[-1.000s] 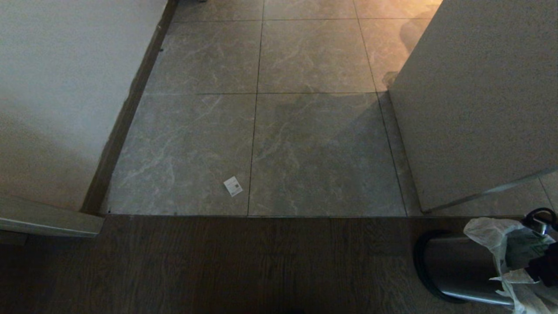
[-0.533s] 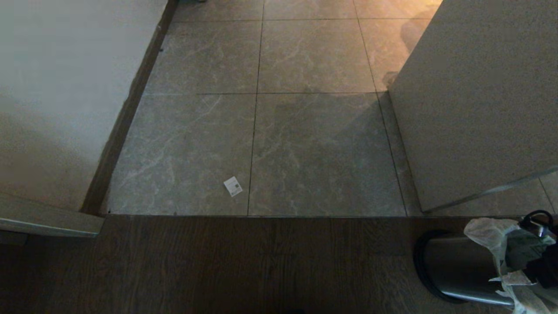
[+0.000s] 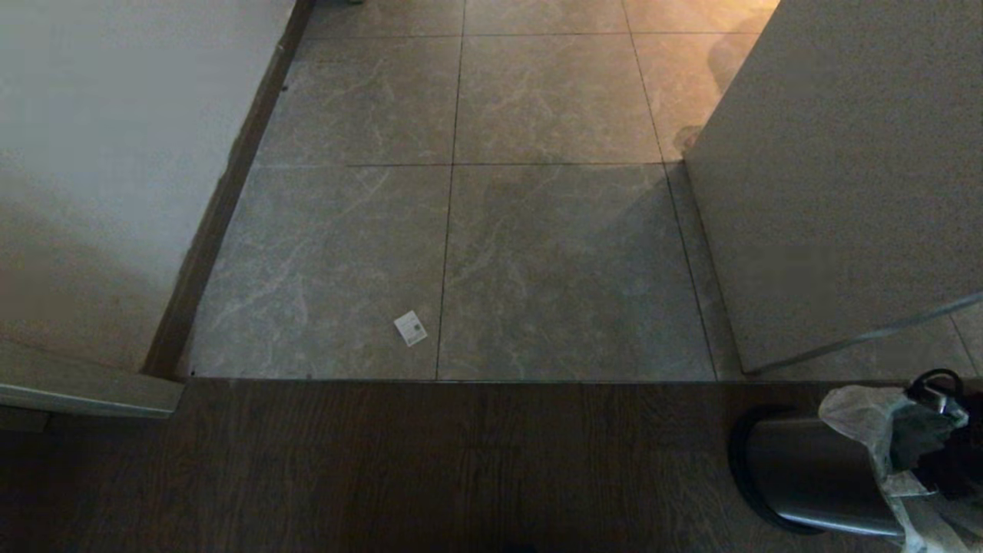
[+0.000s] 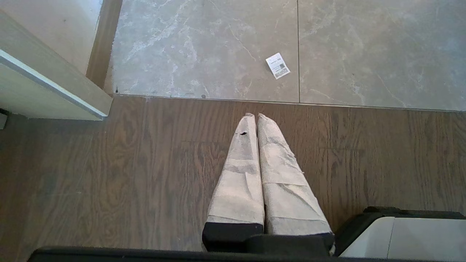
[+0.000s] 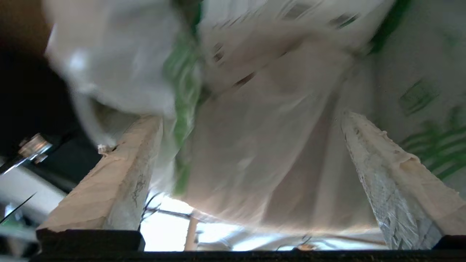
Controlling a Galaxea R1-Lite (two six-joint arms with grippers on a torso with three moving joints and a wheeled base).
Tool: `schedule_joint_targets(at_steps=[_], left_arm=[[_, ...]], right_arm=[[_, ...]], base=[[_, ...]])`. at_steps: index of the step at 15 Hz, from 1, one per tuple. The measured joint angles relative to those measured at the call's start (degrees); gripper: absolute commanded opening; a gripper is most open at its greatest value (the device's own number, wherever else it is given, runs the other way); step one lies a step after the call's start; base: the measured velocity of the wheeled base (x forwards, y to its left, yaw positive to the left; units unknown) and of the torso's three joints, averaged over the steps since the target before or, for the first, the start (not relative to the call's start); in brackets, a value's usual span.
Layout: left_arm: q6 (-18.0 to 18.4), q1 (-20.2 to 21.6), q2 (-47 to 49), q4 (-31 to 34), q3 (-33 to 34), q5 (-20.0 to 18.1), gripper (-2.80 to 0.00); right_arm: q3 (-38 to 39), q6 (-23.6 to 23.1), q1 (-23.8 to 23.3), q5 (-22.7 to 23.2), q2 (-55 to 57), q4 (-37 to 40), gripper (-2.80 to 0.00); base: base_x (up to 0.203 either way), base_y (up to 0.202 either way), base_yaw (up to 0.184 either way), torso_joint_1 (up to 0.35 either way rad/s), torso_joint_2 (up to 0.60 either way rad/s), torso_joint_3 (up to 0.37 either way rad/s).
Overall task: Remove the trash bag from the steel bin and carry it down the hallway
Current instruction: Pick up the trash bag
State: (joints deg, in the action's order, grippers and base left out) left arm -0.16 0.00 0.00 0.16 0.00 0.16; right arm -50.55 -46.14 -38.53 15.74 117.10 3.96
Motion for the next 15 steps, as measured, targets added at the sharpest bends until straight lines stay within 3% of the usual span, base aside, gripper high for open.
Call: schedule_joint_targets(at_steps=[1,2,15], left_arm=[[0.0,0.0,0.0,0.0,0.0,0.0,-2.8],[0.0,0.0,0.0,0.0,0.0,0.0,-2.8],[0.0,0.0,0.0,0.0,0.0,0.0,-2.8]], right_arm=[[-0.6,0.0,0.0,0.0,0.8,-0.3,0.0],[-1.3,0.0,-0.1,0.0,1.5,-1.0,-2.8],[-1.5,0.6,-0.9,0.8,3.4,-3.4,-2.8]], base=[[0.0,0.0,0.0,0.0,0.0,0.0],[0.0,0.0,0.0,0.0,0.0,0.0],[0.0,0.0,0.0,0.0,0.0,0.0]])
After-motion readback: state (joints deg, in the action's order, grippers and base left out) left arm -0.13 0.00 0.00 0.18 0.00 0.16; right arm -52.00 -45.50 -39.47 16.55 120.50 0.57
